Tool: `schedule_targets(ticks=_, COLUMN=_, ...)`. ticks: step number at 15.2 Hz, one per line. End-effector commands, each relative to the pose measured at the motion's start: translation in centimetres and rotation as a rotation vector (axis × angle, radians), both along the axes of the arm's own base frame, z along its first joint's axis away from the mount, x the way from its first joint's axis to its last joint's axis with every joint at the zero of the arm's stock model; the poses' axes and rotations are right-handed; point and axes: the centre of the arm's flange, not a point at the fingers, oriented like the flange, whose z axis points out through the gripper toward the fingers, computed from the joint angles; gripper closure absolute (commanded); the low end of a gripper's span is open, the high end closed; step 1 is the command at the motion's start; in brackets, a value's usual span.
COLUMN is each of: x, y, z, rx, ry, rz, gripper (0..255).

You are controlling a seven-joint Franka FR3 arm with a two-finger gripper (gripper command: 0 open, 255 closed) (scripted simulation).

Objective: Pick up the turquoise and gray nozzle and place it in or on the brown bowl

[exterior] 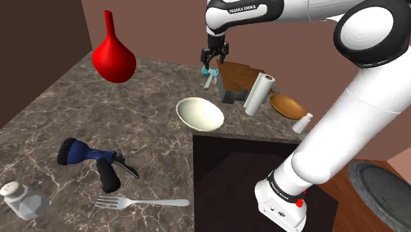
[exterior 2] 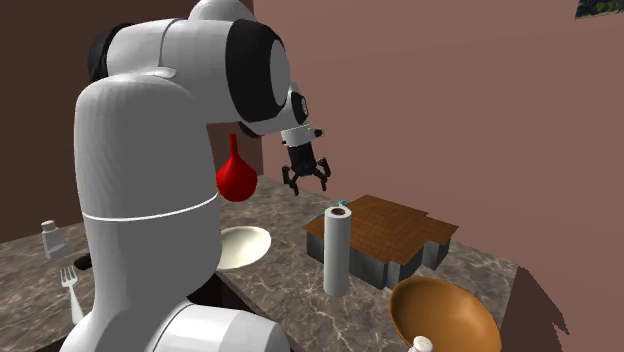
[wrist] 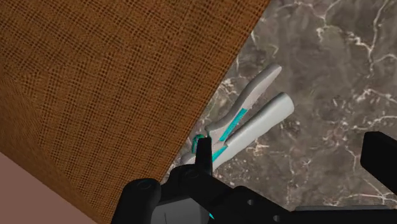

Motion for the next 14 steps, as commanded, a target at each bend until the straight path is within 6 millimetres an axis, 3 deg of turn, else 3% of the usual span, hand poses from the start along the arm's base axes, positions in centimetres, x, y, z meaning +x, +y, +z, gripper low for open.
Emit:
schedule_targets(ticks=1, x=2.2, y=-0.9, z=-1.4, rx=-0.032, ry=0.016, rz=-0.004, gripper=0)
schedule_targets(ticks=12, x=13.5, y=-6.8, z=-8.9, rx=-0.202, ry=0.097, rz=-0.027, gripper=0)
schedule_targets(ticks=14, x=13.6, y=-7.1, z=-9.4, rx=-0.204, ry=0.098, rz=-0.027, gripper=0)
